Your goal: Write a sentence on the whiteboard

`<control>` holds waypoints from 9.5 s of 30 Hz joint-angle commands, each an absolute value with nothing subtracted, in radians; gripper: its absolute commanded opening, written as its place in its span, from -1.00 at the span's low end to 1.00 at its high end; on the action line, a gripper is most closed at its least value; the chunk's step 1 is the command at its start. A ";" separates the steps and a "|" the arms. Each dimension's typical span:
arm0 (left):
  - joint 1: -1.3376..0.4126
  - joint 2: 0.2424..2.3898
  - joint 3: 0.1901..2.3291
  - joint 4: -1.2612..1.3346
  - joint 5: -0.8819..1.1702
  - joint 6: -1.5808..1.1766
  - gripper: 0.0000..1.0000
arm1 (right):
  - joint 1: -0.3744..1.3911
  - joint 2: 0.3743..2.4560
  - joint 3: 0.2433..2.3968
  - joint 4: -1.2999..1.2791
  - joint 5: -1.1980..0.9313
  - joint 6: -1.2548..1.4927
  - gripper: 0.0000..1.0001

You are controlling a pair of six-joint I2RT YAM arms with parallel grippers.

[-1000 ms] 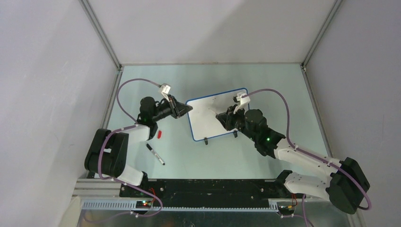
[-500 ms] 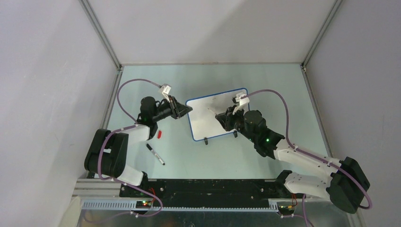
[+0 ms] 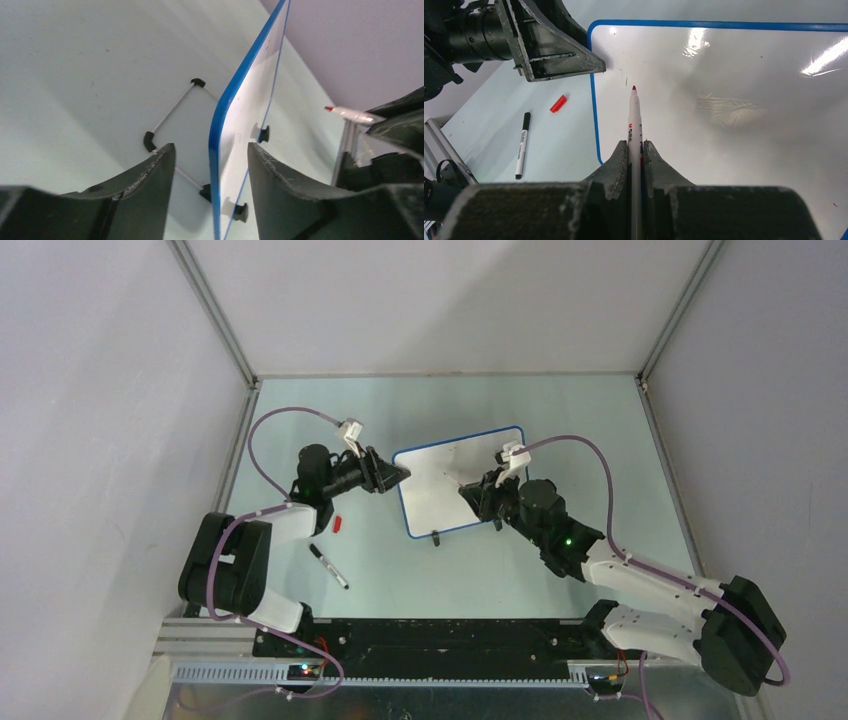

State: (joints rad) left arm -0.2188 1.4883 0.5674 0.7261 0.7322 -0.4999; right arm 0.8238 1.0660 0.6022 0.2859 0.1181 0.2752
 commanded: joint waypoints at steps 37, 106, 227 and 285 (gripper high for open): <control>-0.221 1.472 0.606 0.746 0.703 -0.488 -0.19 | 0.833 1.021 0.597 0.333 0.163 0.246 -1.00; -0.223 1.474 0.586 0.808 0.712 -0.528 -0.33 | 0.848 1.166 0.902 -0.015 0.178 0.316 -1.00; -0.181 1.461 0.551 0.884 0.724 -0.575 -0.51 | 0.911 1.506 1.242 -0.111 0.234 0.212 -1.00; -0.181 1.445 0.555 0.853 0.727 -0.560 -0.57 | 0.921 1.523 1.202 -0.229 0.248 0.282 -1.00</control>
